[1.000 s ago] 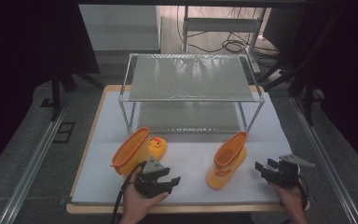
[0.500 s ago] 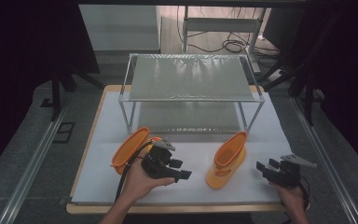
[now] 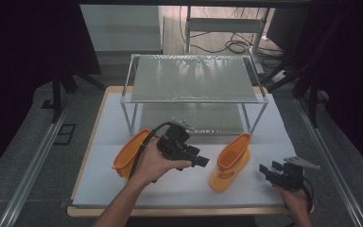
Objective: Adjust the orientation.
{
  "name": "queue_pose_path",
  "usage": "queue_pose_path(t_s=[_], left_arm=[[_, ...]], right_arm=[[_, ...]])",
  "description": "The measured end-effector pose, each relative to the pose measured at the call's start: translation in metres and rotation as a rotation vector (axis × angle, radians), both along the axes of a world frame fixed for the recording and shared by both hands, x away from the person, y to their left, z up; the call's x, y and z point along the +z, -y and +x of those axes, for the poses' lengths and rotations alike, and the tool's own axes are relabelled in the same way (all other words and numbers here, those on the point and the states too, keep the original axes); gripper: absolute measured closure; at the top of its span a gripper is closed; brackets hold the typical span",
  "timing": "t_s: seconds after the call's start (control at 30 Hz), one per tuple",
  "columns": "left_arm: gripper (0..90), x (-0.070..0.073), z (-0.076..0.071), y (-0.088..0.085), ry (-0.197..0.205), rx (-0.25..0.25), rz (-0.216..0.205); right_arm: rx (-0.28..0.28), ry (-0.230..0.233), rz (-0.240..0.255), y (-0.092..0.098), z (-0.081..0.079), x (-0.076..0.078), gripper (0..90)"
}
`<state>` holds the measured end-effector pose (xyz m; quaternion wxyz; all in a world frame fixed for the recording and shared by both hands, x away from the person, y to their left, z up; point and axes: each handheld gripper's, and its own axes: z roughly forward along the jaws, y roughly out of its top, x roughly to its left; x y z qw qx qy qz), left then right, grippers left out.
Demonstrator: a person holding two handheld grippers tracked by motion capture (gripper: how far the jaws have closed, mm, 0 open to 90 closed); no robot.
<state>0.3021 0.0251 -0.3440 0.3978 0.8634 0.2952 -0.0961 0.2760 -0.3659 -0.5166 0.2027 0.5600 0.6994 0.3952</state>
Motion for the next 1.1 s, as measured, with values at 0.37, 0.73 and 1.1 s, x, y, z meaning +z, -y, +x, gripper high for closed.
queue_pose_path(t_s=[0.37,0.73,1.1], left_arm=[[46.9,0.020,0.026,0.034,-0.025,-0.014,0.042],[46.4,0.020,0.040,0.063,-0.064,-0.056,0.124],[50.6,0.004,0.051,0.095,-0.070,-0.059,0.268]], right_arm=[[-0.003,0.000,-0.001,0.000,0.000,0.000,36.3],[0.004,-0.010,-0.006,0.000,0.000,-0.001,36.1],[0.001,-0.015,-0.007,0.000,0.001,-0.002,35.9]])
